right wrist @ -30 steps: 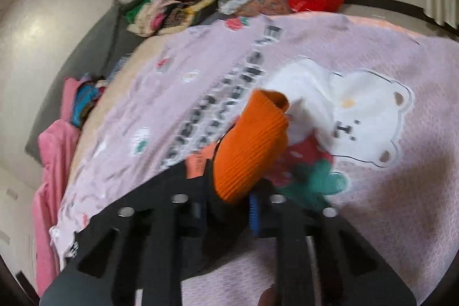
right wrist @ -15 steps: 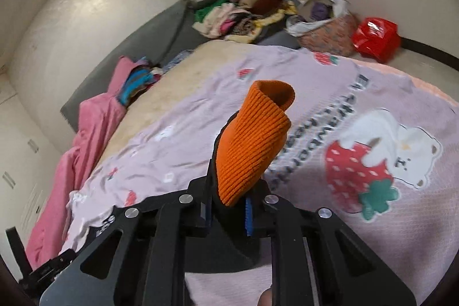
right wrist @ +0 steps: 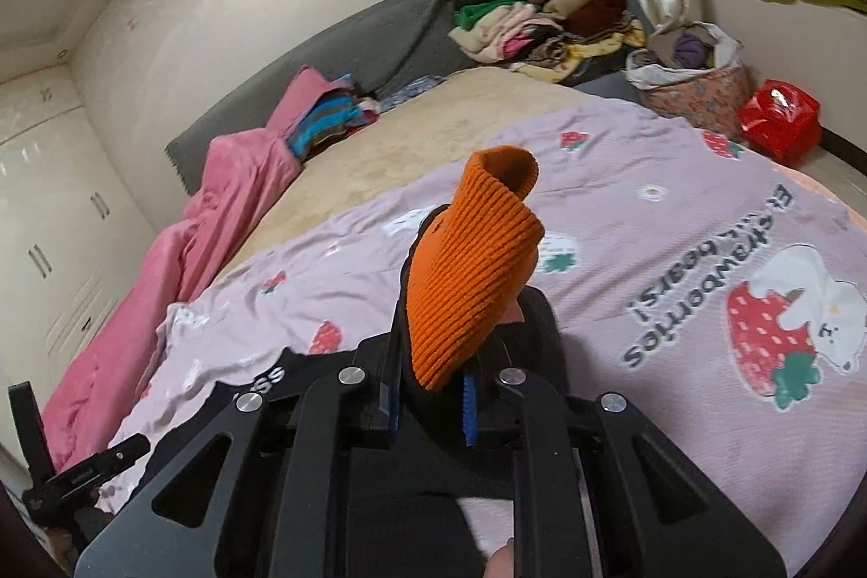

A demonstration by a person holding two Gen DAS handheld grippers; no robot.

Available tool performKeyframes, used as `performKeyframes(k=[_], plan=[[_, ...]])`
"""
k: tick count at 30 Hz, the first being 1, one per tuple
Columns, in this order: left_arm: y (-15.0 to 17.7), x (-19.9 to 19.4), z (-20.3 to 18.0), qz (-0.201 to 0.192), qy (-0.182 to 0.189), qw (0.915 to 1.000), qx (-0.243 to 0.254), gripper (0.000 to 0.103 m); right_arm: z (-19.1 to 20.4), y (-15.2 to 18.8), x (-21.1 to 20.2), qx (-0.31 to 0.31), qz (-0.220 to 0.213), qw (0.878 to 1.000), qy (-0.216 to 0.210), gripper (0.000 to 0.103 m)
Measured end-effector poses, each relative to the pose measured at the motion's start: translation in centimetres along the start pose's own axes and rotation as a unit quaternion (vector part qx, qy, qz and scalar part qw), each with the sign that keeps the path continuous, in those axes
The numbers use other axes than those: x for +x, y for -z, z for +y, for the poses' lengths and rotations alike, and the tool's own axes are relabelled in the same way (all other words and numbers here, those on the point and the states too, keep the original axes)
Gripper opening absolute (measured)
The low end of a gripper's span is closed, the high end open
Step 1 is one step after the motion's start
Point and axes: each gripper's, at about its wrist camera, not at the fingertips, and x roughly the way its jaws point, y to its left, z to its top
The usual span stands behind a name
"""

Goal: Fold small clothes
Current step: 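Grasp the orange cuff with the right gripper and lift it, then carry the cuff across the sweater body with the right gripper while the left gripper grasps it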

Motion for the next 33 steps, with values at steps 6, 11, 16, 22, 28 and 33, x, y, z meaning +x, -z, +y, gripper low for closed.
performKeyframes(k=[6, 11, 16, 22, 28, 33], plan=[[0.3, -0.5, 2.5, -0.002, 0.007, 0.9998, -0.019, 0.094, 3.5, 0.8, 0.9, -0.031, 0.015, 0.999, -0.016, 0.015], [0.7, -0.7, 4.2, 0.003, 0.026, 0.9993, -0.025, 0.094, 6.5, 1.6, 1.5, -0.053, 0.026, 0.998, -0.030, 0.015], [1.1, -0.9, 5.5, 0.007, 0.051, 0.9984, -0.024, 0.094, 9.2, 2.7, 2.2, -0.075, 0.036, 0.996, -0.044, 0.015], [1.6, -0.6, 6.8, 0.021, 0.065, 0.9973, -0.028, 0.094, 12.2, 4.6, 3.3, -0.100, 0.056, 0.991, -0.065, 0.015], [2.0, -0.2, 8.4, 0.023, 0.076, 0.9960, -0.041, 0.094, 14.8, 6.7, 4.5, -0.120, 0.078, 0.986, -0.083, 0.015], [2.2, 0.5, 9.8, 0.030, 0.094, 0.9929, -0.066, 0.094, 16.4, 8.4, 5.4, -0.133, 0.092, 0.982, -0.093, 0.015]])
